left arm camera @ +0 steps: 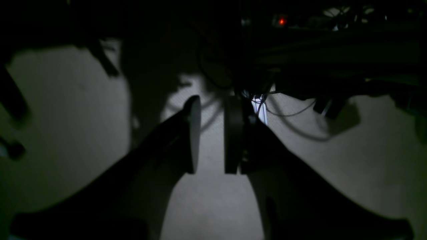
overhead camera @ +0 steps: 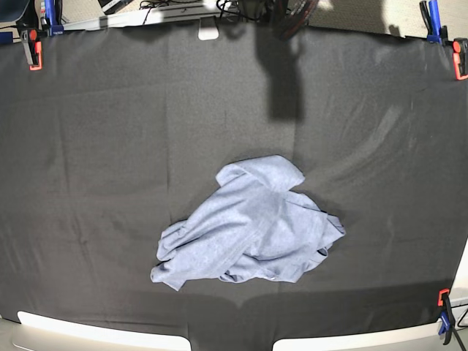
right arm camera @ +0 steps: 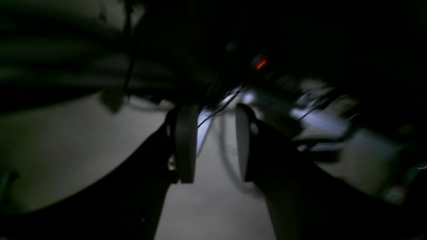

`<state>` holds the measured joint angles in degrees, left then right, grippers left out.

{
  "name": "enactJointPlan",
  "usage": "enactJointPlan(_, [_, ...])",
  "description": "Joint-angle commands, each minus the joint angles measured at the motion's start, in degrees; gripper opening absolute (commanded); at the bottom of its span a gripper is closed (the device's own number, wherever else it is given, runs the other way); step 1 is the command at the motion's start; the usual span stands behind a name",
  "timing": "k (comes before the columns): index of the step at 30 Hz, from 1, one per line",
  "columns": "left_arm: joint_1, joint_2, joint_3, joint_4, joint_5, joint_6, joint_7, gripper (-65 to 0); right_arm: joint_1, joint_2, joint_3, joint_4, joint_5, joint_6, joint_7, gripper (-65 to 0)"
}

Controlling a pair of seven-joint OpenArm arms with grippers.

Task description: Layout the t-shirt on the table in an organized manner, then fold the t-shirt properly

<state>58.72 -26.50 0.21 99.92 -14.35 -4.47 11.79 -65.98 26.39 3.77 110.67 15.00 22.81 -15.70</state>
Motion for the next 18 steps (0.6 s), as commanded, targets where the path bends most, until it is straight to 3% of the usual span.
enactJointPlan(1, [1.01, -0.9, -0.24, 2.95, 0.83, 0.04, -0.11, -53.7, -1.73, 0.28, 1.64, 3.23, 0.7, 0.72, 0.11, -45.7])
enactJointPlan(5, [0.79, -3.28, -0.26, 12.0, 4.11, 3.52, 0.81, -53.7, -2.4, 0.26, 8.17, 11.98, 7.21, 0.72, -2.58, -45.7])
enactJointPlan(8, [-0.42, -4.66, -0.26, 17.81, 6.67, 3.82, 1.31, -53.7, -2.08, 0.22, 12.57, 16.48, 10.86, 0.72, -2.75, -45.7])
enactJointPlan(14, [-9.38, -4.94, -0.26, 24.0, 10.03, 3.58, 5.27, -53.7, 6.29, -2.58, 16.04, 20.7, 11.15, 0.81, -3.23, -45.7])
enactJointPlan(18, [-17.2, -4.94, -0.26, 24.15, 10.05, 0.76, 9.44, -53.7, 14.99, -4.59, 13.38, 20.87, 6.93, 4.87, -5.42, -45.0])
